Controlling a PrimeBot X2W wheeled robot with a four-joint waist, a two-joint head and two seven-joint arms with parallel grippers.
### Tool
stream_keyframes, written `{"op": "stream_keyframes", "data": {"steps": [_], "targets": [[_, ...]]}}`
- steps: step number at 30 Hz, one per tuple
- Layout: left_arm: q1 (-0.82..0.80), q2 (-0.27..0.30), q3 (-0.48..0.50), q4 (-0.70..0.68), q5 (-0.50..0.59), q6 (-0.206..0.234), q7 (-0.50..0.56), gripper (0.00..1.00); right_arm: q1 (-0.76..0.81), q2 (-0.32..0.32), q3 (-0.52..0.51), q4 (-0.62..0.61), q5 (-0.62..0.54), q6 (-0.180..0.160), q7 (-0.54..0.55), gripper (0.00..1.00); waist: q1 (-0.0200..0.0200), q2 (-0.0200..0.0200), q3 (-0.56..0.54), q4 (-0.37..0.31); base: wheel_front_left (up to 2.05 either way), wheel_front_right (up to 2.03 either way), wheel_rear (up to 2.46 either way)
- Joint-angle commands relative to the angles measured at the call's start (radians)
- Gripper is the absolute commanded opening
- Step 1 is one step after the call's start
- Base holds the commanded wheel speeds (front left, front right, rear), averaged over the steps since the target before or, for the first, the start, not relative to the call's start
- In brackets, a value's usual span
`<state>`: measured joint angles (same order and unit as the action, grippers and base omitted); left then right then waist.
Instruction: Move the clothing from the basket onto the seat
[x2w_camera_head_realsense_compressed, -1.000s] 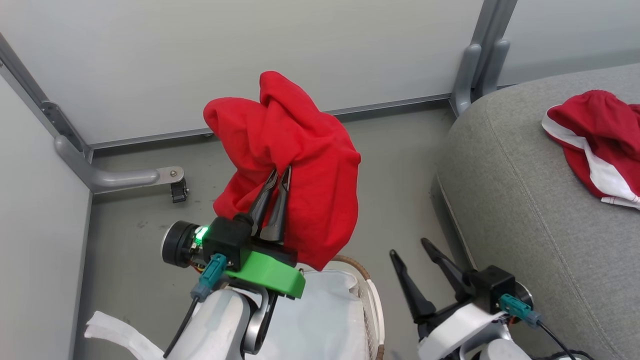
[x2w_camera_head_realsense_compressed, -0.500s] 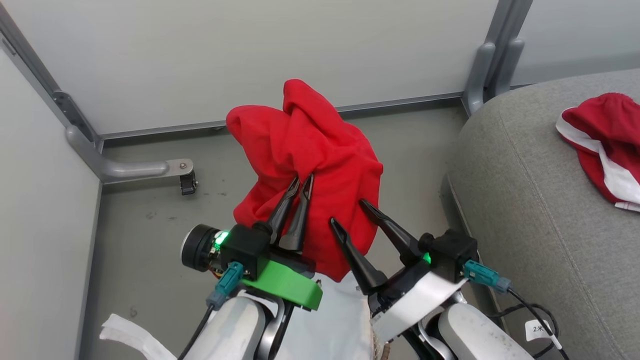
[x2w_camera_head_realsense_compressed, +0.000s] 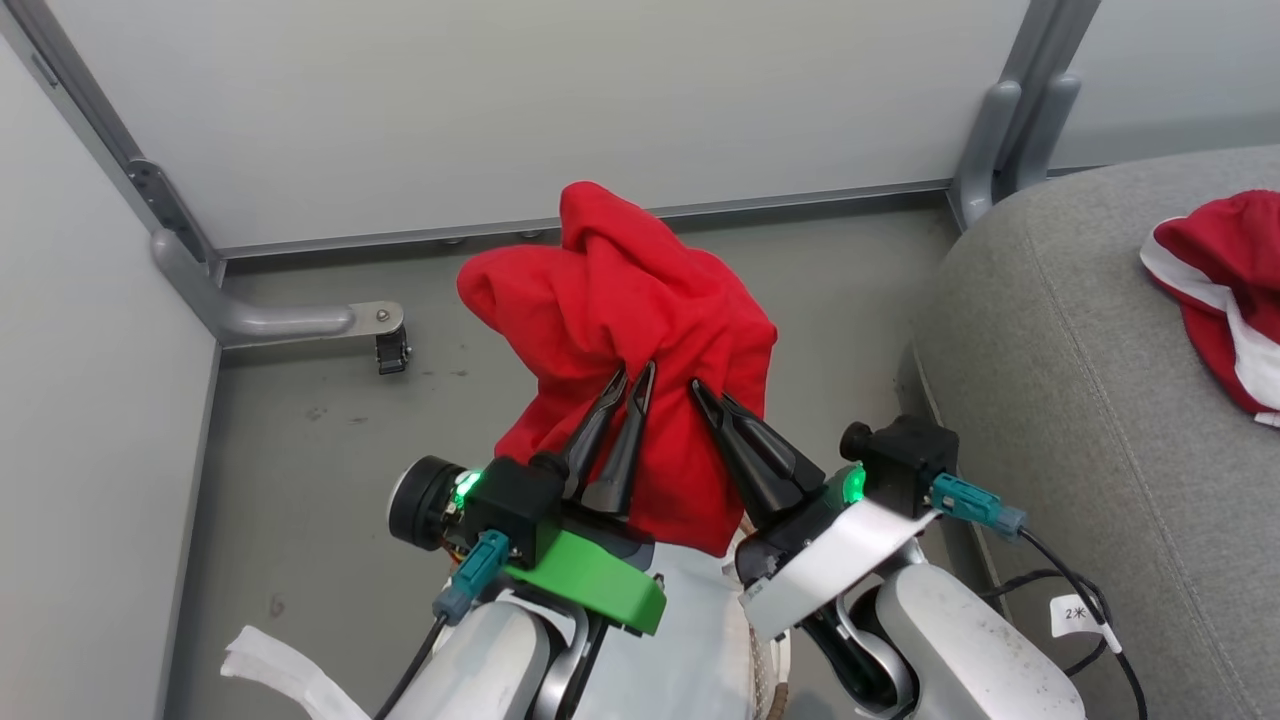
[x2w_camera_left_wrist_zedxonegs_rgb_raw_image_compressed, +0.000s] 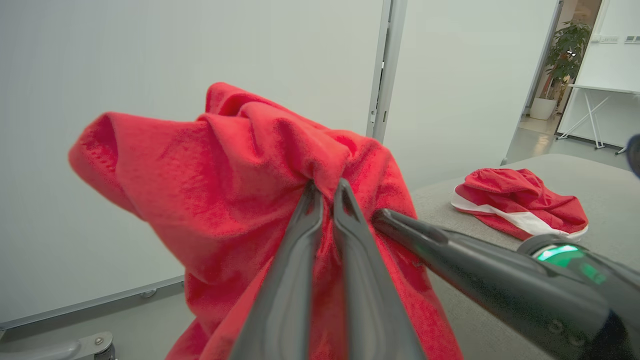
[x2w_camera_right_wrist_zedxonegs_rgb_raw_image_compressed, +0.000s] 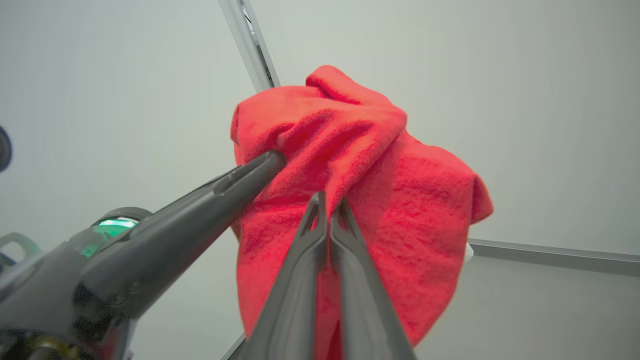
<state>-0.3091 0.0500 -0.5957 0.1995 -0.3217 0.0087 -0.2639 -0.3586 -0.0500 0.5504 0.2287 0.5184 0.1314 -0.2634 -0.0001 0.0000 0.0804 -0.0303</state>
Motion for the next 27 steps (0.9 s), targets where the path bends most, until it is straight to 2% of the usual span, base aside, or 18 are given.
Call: {"op": "stream_keyframes", "data": {"steps": [1,2,3,10,21,27], "targets": [[-0.014,0.002,0.003,0.002,-0.002,0.000,0.000,0.04,0.011,-0.004,-0.009,-0.010,-0.006,-0.001,-0.002,0.00,0.0001,0.0000,0.004,-0.019,0.00,0.00,0.00],[-0.014,0.002,0.010,-0.005,-0.006,0.002,-0.001,0.42,0.016,-0.003,-0.014,-0.015,-0.009,-0.001,-0.002,0.00,0.0001,0.0000,0.005,-0.027,0.00,0.00,0.00],[-0.013,0.002,0.012,-0.002,-0.004,0.002,0.000,1.00,0.023,-0.004,-0.021,-0.021,-0.010,-0.001,-0.002,0.00,0.0001,0.0000,0.006,-0.041,0.00,0.00,0.00],[-0.003,0.002,0.042,0.022,0.025,-0.007,0.000,1.00,0.051,-0.003,-0.064,-0.071,-0.028,-0.001,-0.002,0.00,0.0001,0.0000,0.021,-0.181,0.00,0.00,0.00],[-0.011,0.002,0.083,0.064,0.071,-0.040,0.000,1.00,0.089,-0.002,-0.106,-0.152,-0.030,-0.001,-0.002,0.00,0.0001,0.0000,0.056,-0.494,0.00,0.00,0.00],[-0.065,0.004,0.030,0.105,0.062,-0.080,0.000,1.00,0.127,-0.001,-0.204,-0.209,-0.055,-0.001,-0.002,0.00,0.0001,0.0000,0.095,-0.518,0.00,0.00,0.00]]}}
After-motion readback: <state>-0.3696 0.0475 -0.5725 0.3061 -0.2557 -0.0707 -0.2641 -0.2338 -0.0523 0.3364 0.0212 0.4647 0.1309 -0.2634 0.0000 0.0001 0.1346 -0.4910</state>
